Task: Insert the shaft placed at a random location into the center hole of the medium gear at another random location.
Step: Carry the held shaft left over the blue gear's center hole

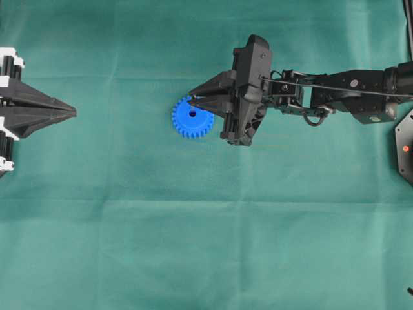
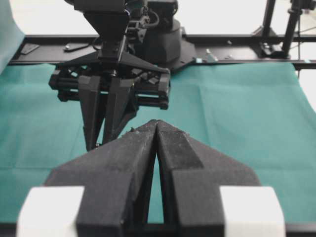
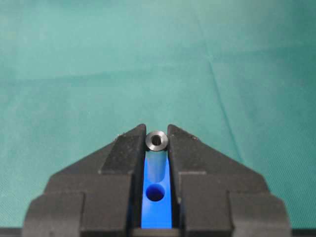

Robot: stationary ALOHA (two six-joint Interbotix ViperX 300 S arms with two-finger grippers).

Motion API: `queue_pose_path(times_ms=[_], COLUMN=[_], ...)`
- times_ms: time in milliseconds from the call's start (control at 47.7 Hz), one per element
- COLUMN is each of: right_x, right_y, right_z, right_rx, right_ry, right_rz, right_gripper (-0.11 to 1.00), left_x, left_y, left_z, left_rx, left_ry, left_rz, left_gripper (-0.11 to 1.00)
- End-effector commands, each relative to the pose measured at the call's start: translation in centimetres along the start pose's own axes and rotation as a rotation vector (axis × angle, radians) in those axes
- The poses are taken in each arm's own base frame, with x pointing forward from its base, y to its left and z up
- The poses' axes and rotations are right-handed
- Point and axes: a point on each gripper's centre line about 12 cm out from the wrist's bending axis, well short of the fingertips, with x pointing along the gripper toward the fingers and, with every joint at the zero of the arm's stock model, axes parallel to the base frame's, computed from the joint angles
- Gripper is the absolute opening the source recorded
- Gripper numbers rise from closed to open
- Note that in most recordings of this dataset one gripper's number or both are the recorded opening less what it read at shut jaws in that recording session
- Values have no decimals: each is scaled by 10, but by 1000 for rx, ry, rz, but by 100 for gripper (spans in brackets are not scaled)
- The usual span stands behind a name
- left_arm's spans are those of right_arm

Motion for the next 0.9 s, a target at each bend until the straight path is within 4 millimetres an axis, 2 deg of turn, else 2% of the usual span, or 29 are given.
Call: queue_pose_path(times_ms=[0, 231, 545, 734, 880], right_x=[2, 11, 15, 14, 7], right_y=[2, 1, 0, 1, 1], right_z=[8, -6, -12, -10, 4], right_rx=[14, 22, 26, 27, 26], right_ry=[-21, 3, 16, 7, -27], right_rz=[2, -5, -10, -8, -6], right_gripper=[13, 13, 13, 13, 13], left_x=[2, 2, 2, 2, 2], left_y=[0, 0, 0, 0, 0], left_z=[10, 10, 10, 10, 9], left_rx=[2, 2, 2, 2, 2], left_ry=[-28, -28, -28, -28, -25], left_rz=[0, 0, -2, 0, -2], left_gripper=[0, 0, 0, 0, 0])
